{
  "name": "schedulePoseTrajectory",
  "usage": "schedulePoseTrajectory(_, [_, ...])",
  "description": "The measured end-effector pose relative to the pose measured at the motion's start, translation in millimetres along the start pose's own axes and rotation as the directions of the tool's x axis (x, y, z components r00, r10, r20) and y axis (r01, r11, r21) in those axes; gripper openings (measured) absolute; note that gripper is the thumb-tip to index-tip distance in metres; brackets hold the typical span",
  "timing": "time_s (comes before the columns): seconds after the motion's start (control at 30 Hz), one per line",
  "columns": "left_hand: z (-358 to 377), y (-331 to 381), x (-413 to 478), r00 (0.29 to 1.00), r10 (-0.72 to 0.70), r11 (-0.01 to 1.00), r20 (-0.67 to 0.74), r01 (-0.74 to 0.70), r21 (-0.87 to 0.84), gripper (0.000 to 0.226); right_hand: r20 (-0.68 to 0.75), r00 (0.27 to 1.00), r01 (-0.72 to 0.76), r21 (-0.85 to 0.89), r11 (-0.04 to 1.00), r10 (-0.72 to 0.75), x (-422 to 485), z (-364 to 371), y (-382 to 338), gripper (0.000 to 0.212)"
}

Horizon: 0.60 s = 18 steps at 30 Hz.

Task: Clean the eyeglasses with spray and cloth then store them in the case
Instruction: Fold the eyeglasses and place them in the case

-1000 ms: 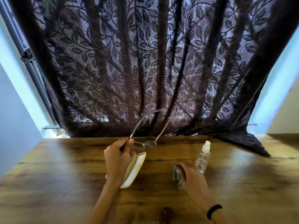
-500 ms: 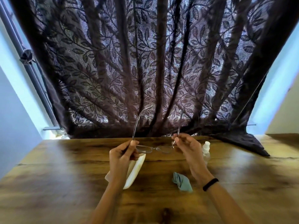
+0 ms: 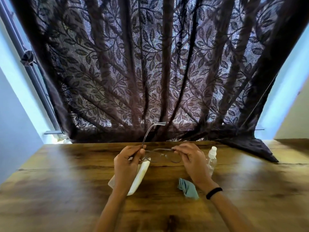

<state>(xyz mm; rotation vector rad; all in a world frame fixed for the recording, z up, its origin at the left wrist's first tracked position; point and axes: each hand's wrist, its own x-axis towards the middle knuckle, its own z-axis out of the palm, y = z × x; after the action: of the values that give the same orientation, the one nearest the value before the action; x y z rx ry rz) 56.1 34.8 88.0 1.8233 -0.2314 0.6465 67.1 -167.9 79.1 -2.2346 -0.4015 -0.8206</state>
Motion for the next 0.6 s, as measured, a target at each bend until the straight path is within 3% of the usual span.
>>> schedulePoseTrajectory(0.13, [-3,-3,-1,1.0,0.019,0.999,-0.01,-0.019,0.045,0.026,0.025,0.999,-0.035,0.118,0.992,0.033,3,-1,1,0.019])
schedulePoseTrajectory(0.23, [-5,-3,-2,0.995,0.085,0.994,-0.047,-0.082,0.066,0.025,0.038,0.98,-0.199,0.304,0.932,0.197,1,-2,5,0.023])
schedulePoseTrajectory(0.4, [-7,-1,-3,0.985,0.154,0.984,-0.082,-0.146,0.098,0.023,0.283,0.85,-0.525,0.517,0.676,0.443,-9,-4,17,0.01])
schedulePoseTrajectory(0.5, [-6,1,-4,0.981,0.167,0.983,-0.104,-0.158,0.092,0.023,0.342,0.806,-0.581,0.608,0.541,0.483,-16,-5,21,0.012])
schedulePoseTrajectory(0.6, [-4,2,-3,0.984,0.158,0.986,-0.079,-0.152,0.07,0.023,0.359,0.8,-0.589,0.628,0.509,0.482,-17,-6,23,0.014])
